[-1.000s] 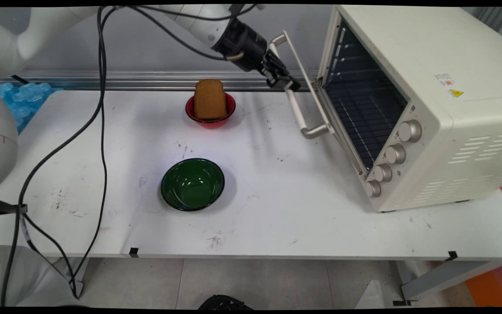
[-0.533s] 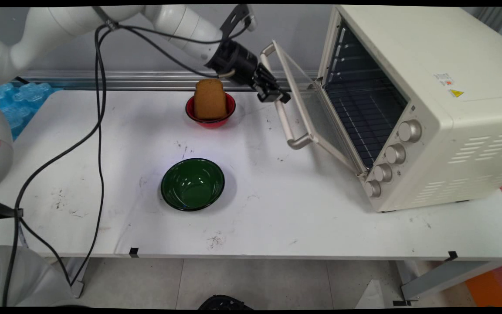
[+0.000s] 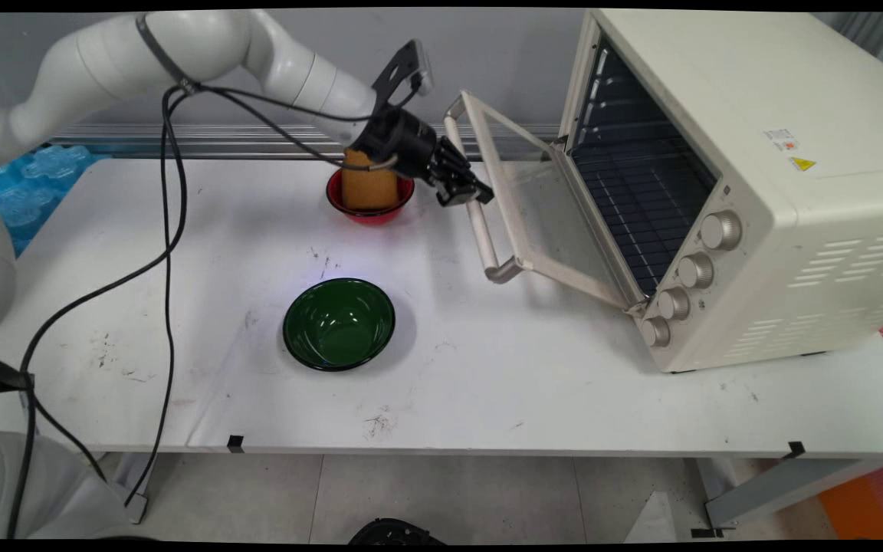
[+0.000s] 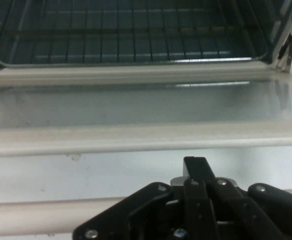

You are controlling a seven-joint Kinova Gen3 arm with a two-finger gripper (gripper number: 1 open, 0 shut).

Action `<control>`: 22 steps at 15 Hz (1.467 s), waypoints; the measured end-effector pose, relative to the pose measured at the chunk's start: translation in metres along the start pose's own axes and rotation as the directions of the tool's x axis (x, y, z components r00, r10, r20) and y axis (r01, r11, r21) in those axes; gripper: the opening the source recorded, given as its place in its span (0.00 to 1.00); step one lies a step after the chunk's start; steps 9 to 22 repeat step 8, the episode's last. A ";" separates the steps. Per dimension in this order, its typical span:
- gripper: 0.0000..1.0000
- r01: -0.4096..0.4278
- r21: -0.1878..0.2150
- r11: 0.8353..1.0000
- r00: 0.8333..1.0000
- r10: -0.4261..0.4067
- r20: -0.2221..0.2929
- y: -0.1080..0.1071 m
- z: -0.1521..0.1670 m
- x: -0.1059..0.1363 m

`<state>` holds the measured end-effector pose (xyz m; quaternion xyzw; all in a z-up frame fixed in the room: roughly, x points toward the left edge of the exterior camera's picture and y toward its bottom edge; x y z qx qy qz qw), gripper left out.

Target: Open the oven

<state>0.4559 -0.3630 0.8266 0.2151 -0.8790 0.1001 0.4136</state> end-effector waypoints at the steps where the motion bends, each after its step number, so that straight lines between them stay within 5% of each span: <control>1: 0.00 -0.005 0.001 1.000 1.000 0.005 -0.003 0.000 0.001 -0.006; 8: 0.00 -0.030 0.006 1.000 0.999 0.030 -0.026 0.001 0.009 -0.036; 22: 0.00 -0.030 0.006 1.000 0.999 0.030 -0.026 0.001 0.009 -0.036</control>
